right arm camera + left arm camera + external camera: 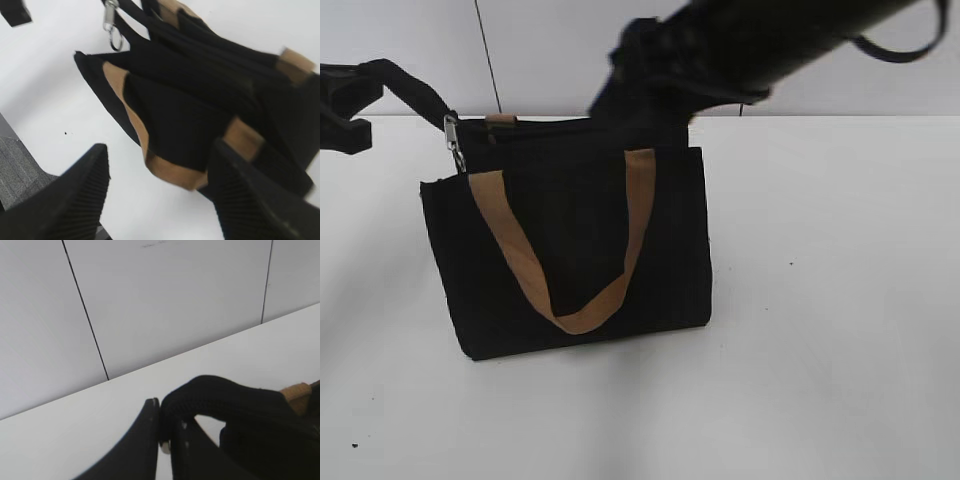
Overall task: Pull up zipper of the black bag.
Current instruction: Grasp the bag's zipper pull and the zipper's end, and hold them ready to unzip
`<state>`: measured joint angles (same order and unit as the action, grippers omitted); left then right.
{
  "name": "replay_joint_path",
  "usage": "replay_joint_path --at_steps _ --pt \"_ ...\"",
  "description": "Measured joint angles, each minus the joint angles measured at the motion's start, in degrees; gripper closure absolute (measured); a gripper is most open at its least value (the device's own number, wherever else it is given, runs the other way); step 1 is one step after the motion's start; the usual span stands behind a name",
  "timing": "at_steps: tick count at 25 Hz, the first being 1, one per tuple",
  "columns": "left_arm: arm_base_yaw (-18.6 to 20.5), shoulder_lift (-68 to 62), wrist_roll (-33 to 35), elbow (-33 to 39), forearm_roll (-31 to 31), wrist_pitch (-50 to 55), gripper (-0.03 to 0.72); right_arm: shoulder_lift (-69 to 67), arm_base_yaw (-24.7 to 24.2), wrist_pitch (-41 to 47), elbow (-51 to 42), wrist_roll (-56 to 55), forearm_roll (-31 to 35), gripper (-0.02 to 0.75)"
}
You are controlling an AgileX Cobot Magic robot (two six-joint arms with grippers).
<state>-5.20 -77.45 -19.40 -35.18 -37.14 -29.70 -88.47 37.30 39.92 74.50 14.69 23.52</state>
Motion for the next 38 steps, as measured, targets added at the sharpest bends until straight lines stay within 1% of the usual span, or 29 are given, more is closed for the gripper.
replay_joint_path --at_steps 3,6,9,11,17,24,32,38 --pt "0.00 0.00 -0.42 0.00 0.00 0.00 0.653 -6.61 3.65 -1.87 6.52 0.47 0.00 0.333" --pt "0.00 0.00 -0.54 0.00 0.00 0.00 0.653 -12.04 6.10 -2.27 12.01 0.73 0.00 0.406" --pt "0.00 0.00 -0.54 0.00 -0.02 0.00 0.653 -16.87 7.34 -2.19 16.37 0.75 0.22 0.468" --pt "0.00 0.00 -0.67 0.00 -0.02 0.00 0.653 -19.37 7.66 -1.77 18.64 0.24 0.42 0.491" --pt "0.00 0.00 -0.71 0.00 -0.07 0.00 0.653 -24.38 7.66 -1.27 22.75 -1.56 1.30 0.504" --pt "0.00 0.00 -0.71 0.00 -0.07 -0.17 0.653 -27.97 7.66 -3.23 23.19 -3.47 2.60 0.564" --pt "0.00 0.00 -0.77 0.00 -0.07 -1.42 0.653 -29.05 7.66 -10.11 23.19 -10.31 2.30 0.570" --pt "0.00 0.00 -0.82 0.00 -0.07 -2.23 0.653 -29.69 7.66 -10.83 23.19 -11.96 2.30 0.570"
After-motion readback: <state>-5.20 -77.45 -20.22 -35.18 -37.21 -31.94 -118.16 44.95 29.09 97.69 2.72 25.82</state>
